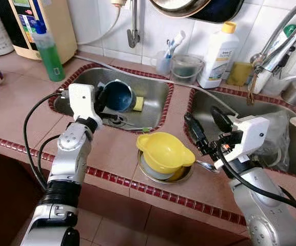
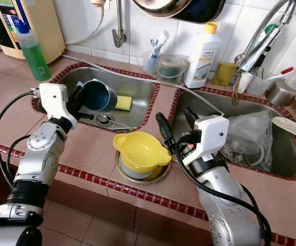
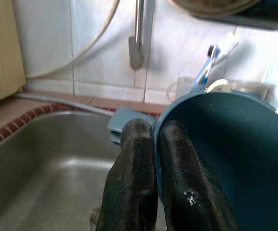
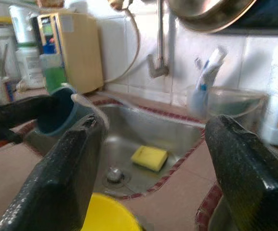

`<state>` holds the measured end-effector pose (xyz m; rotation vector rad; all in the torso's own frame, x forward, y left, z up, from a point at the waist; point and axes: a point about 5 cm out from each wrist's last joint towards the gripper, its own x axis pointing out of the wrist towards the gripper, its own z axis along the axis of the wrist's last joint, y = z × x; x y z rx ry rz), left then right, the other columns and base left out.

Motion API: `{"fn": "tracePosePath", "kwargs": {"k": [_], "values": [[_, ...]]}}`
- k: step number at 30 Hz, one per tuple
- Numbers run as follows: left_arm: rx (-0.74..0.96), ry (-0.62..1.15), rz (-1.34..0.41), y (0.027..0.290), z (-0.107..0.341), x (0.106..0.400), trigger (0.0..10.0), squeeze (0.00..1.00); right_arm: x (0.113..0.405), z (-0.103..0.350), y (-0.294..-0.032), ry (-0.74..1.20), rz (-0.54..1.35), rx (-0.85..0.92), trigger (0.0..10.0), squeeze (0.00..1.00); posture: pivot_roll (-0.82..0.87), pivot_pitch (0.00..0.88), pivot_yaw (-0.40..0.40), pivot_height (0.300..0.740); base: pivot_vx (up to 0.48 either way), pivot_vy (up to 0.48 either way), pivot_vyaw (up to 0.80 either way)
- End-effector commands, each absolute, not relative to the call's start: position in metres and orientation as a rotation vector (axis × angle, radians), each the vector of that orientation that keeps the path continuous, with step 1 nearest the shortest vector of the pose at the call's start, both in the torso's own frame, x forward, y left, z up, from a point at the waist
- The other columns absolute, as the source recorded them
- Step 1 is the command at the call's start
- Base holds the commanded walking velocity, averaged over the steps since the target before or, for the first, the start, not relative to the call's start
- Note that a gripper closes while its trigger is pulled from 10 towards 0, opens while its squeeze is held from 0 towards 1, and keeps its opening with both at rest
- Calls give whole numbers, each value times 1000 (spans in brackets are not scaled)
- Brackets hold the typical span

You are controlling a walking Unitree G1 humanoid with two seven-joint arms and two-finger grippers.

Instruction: Kitchen organization

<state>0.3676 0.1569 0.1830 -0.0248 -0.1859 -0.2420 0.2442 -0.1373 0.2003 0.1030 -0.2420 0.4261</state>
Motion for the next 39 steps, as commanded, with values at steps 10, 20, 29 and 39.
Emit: {"fn": "tracePosePath", "kwargs": {"k": [10,20,29,39], "values": [[56,-229,-321,154,204,382,10000,0,217,208,-142,-164,510,62,10000,0,-122,230,-7,740,0,0,0],[92,-170,-323,156,204,394,10000,0,197,204,-142,-82,584,30,10000,0,-152,264,6,740,0,0,0],[130,-126,-288,165,204,401,10000,0,189,205,-139,-56,611,47,10000,0,-157,275,13,740,0,0,0],[102,-85,-316,166,199,403,10000,1000,190,208,-138,-58,604,64,10000,0,-162,279,22,740,0,0,0]]}}
